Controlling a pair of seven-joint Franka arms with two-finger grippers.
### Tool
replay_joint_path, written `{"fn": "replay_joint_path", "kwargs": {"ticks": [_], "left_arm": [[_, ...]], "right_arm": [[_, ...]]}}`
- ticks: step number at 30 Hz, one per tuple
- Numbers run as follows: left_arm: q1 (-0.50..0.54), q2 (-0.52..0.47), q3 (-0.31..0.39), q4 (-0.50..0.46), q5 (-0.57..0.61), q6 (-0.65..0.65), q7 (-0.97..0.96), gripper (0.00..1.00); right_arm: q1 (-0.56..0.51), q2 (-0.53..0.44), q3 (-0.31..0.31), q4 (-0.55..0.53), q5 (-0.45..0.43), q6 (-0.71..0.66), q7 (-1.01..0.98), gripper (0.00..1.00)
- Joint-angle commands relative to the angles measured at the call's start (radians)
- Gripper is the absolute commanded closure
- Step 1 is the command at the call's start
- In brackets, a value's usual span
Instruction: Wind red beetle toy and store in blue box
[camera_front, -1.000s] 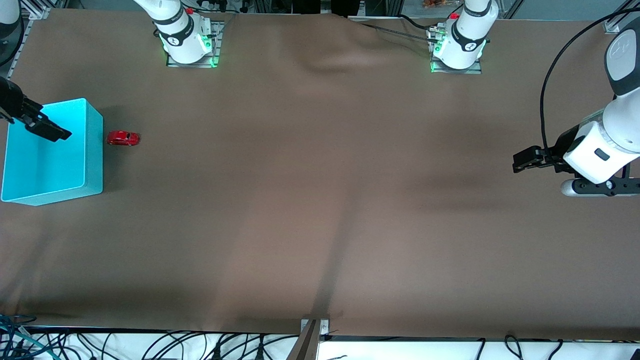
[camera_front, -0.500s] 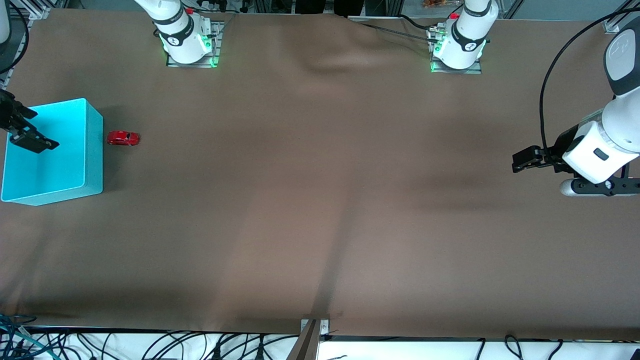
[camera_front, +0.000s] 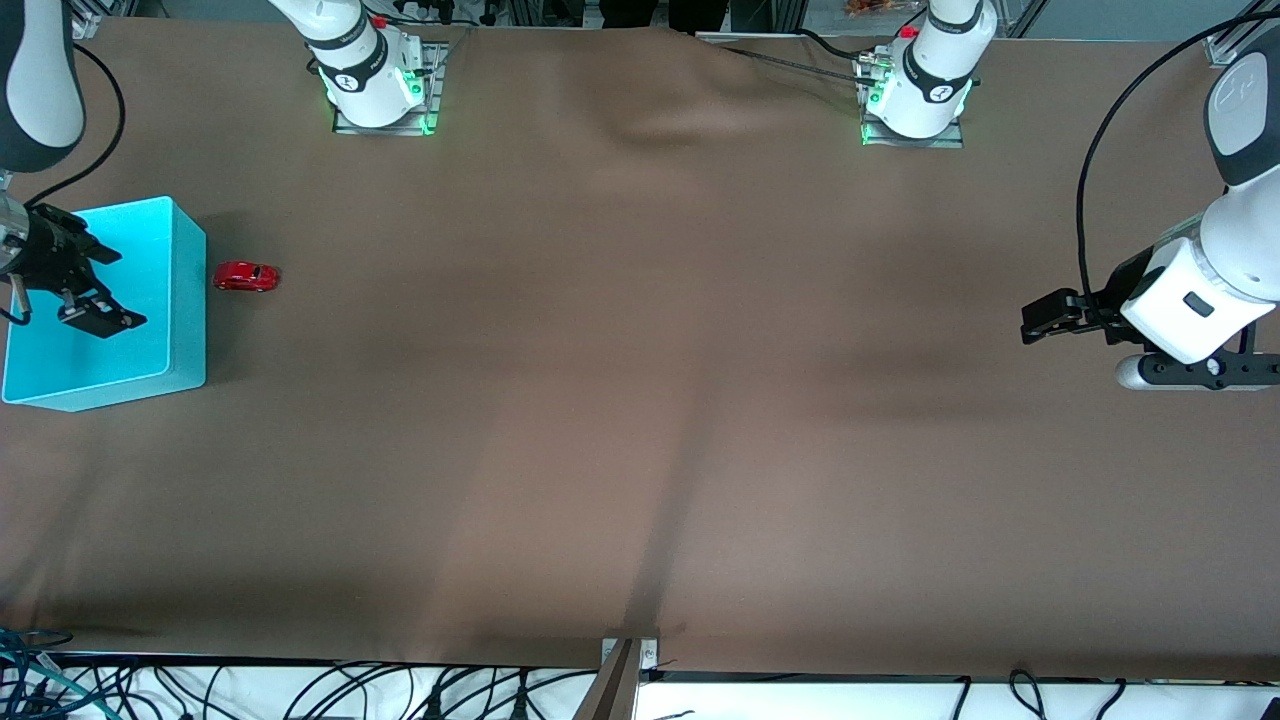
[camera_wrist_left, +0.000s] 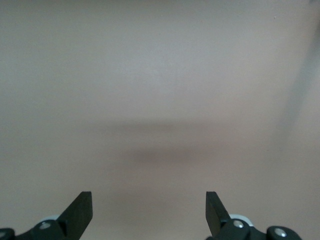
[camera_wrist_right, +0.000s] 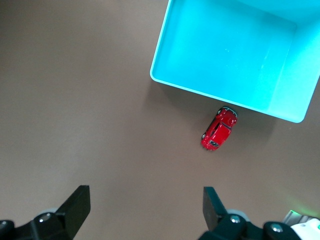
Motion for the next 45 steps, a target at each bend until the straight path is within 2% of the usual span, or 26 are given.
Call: {"fn": "replay_joint_path", "kwargs": {"ticks": [1,14,28,45], "left_arm": [[-0.003,-0.014,-0.002,0.017,-0.005,-0.021,0.023,0.00],[-0.013,-0.014,-0.002,0.038,-0.009,-0.021,0.018,0.00],[-0.014,-0.014,-0.014,0.052,-0.009,-0.021,0.018,0.00],[-0.016,-0.014,-0.025,0.076,-0.008,-0.021,0.023,0.00]], "right_arm": [[-0.004,-0.042,-0.005,-0.097,0.016,0.084,0.035,0.00],[-0.004,-0.034,-0.024,-0.217,0.016,0.232,0.113,0.00],[-0.004,-0.028,-0.067,-0.312,0.016,0.305,0.113,0.00],[-0.004,-0.002,-0.082,-0.478,0.016,0.532,0.121,0.00]]}}
